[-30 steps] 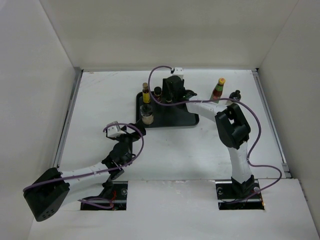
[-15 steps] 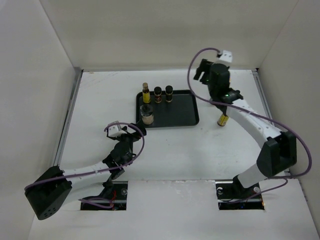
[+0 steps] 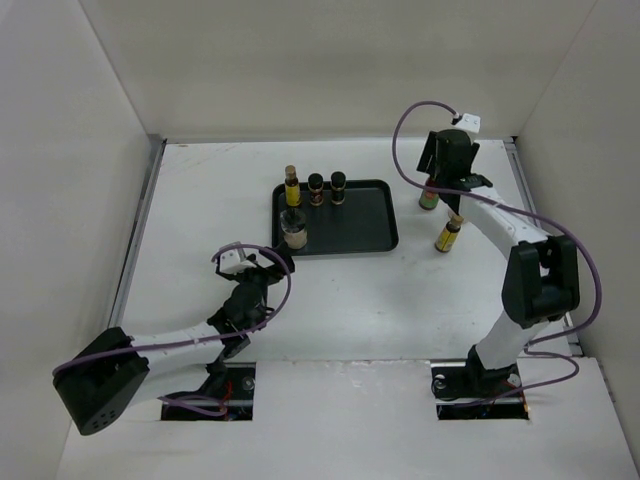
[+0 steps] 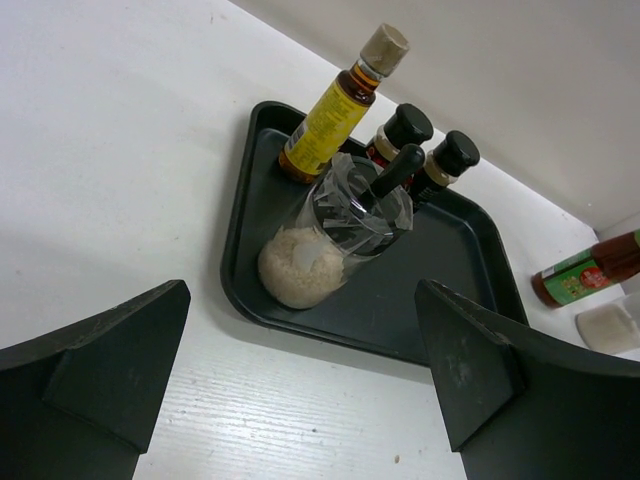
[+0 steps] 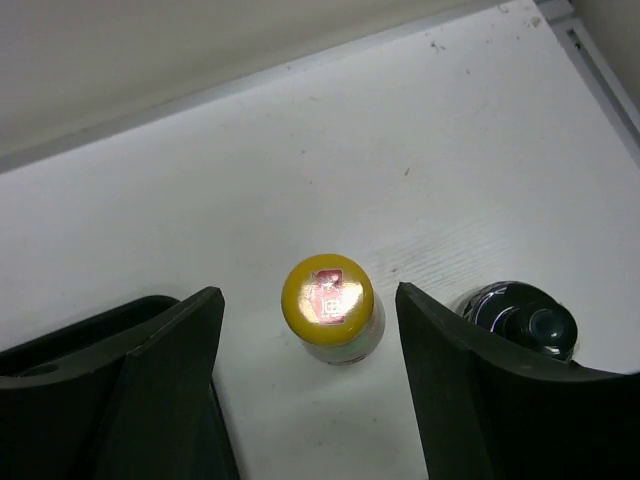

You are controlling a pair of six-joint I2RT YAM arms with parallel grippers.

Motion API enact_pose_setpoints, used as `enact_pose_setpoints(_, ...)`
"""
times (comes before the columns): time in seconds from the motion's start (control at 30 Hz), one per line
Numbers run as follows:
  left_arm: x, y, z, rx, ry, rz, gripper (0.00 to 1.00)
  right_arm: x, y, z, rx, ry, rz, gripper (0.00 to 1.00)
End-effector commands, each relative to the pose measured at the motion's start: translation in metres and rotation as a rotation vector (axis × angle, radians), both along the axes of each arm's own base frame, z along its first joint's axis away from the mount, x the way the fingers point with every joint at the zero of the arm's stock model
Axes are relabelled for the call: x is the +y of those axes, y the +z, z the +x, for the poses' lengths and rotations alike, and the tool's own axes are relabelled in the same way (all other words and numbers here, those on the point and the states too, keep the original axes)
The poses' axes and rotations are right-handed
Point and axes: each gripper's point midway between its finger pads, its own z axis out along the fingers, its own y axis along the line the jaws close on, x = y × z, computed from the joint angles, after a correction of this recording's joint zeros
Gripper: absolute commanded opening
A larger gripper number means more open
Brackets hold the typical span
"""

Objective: Organize the condiment bottles

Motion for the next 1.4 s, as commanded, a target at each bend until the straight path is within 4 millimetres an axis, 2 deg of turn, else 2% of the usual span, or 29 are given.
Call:
enact_pose_setpoints(0.0, -0.006, 0.019, 0.005, -0.049, -0.010, -0.068, 1.00, -0.005, 0.010, 0.009, -0.027, 0.003, 0.000, 0.74)
enact_pose_setpoints(0.13, -0.007, 0.018, 0.005, -0.046, -0.012, -0.066, 1.00, -0.009, 0.004, 0.016, -0.015, -0.003, -0.010, 0.62)
enact_pose_setpoints(0.27, -0.007, 0.020, 0.005, -0.050, -0.016, -0.071, 1.00, -0.011, 0.005, 0.019, -0.020, -0.013, -0.029, 0.43)
enact_pose_setpoints(0.4, -0.009, 0.017, 0.006, -0.041, -0.019, -0.062, 1.00, -0.021, 0.041, 0.015, -0.122, -0.057, -0.064, 0.35)
enact_pose_setpoints(0.57, -0.010, 0.016, 0.007, -0.038, -0.023, -0.063, 1.00, -0.015, 0.097, 0.001, -0.239, -0.055, -0.085, 0.32)
enact_pose_setpoints(0.67, -0.012, 0.018, 0.006, -0.043, -0.035, -0.070, 1.00, 0.008, 0.119, -0.004, -0.284, 0.004, -0.072, 0.32)
enact_pose_setpoints(0.8, -0.012, 0.016, 0.008, -0.036, -0.030, -0.064, 1.00, 0.047, 0.128, -0.007, -0.309, 0.084, -0.047, 0.33)
enact_pose_setpoints(1.1, -0.015, 0.018, 0.006, -0.043, -0.046, -0.072, 1.00, 0.147, 0.110, 0.011, -0.310, 0.268, 0.024, 0.34)
enact_pose_setpoints(1.27, -0.016, 0.020, 0.005, -0.048, -0.050, -0.078, 1.00, 0.184, 0.100, 0.027, -0.302, 0.319, 0.027, 0.34)
enact_pose_setpoints(1.37, -0.016, 0.020, 0.004, -0.049, -0.052, -0.079, 1.00, 0.194, 0.089, 0.035, -0.287, 0.331, 0.021, 0.34)
